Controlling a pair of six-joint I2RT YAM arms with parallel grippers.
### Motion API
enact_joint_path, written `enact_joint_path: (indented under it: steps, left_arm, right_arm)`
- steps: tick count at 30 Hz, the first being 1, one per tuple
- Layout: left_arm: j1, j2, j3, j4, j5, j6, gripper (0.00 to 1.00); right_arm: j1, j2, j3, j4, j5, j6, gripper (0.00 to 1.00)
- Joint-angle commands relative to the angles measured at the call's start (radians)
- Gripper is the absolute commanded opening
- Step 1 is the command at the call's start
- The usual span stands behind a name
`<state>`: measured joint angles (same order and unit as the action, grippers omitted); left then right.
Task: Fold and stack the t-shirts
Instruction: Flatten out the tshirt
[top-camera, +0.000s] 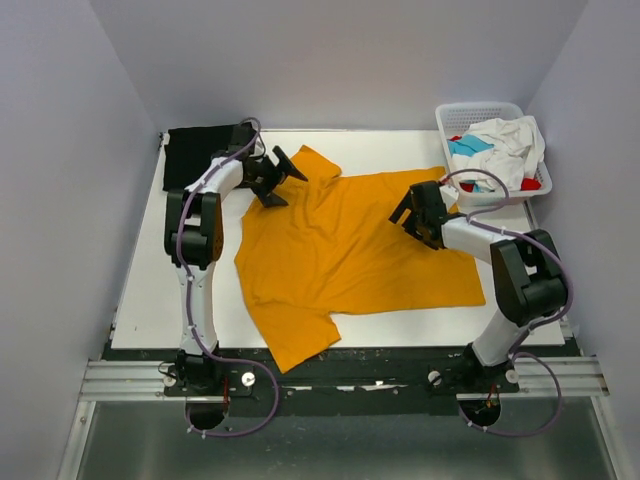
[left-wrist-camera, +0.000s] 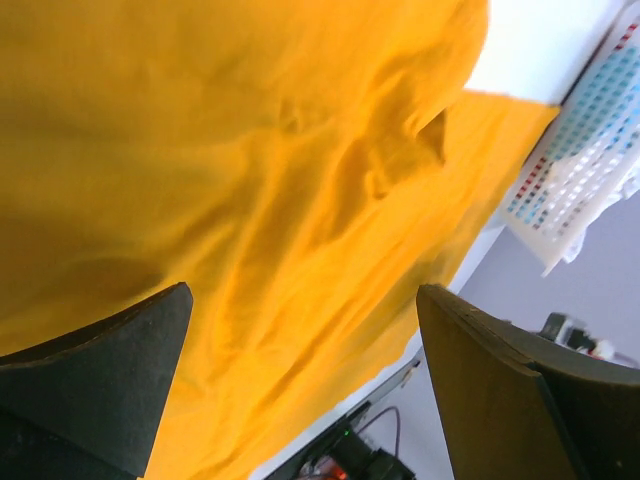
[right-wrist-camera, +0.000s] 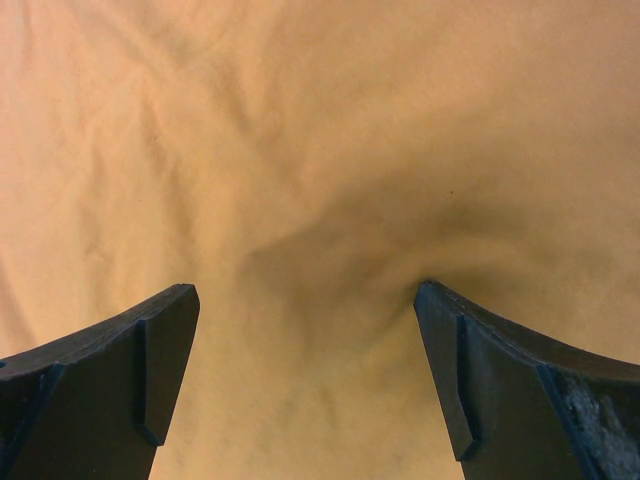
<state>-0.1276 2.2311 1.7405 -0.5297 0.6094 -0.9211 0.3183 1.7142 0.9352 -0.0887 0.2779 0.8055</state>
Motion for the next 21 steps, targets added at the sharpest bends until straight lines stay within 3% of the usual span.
enact_joint_path:
  steps: [1,4,8,11,15,21]
  left_arm:
    - [0.021,0.092,0.136,-0.044,-0.044,-0.051,0.99]
    - [0.021,0.106,0.18,-0.038,-0.083,-0.056,0.99]
    - [0.023,0.162,0.379,-0.168,-0.107,0.025,0.98]
    - [0.005,0.074,0.404,-0.22,-0.14,0.112,0.98]
    - [-0.072,-0.258,0.176,-0.204,-0.328,0.229,0.99]
    - [-0.244,-0.772,-0.433,-0.149,-0.577,0.202,0.99]
  right_arm:
    - [-0.009,-0.02,-0.079,-0.06,-0.039,0.038,1.0]
    - [-0.016,-0.026,-0.079,-0.041,-0.072,-0.042,1.0]
    - [-0.017,-0.047,-0.007,-0.051,-0.119,-0.107,1.0]
    - [-0.016,-0.127,0.02,-0.057,-0.084,-0.115,1.0]
    - [-0.016,-0.291,-0.041,-0.069,-0.028,-0.1,1.0]
    - [-0.019,-0.503,-0.189,-0.119,0.074,-0.055,1.0]
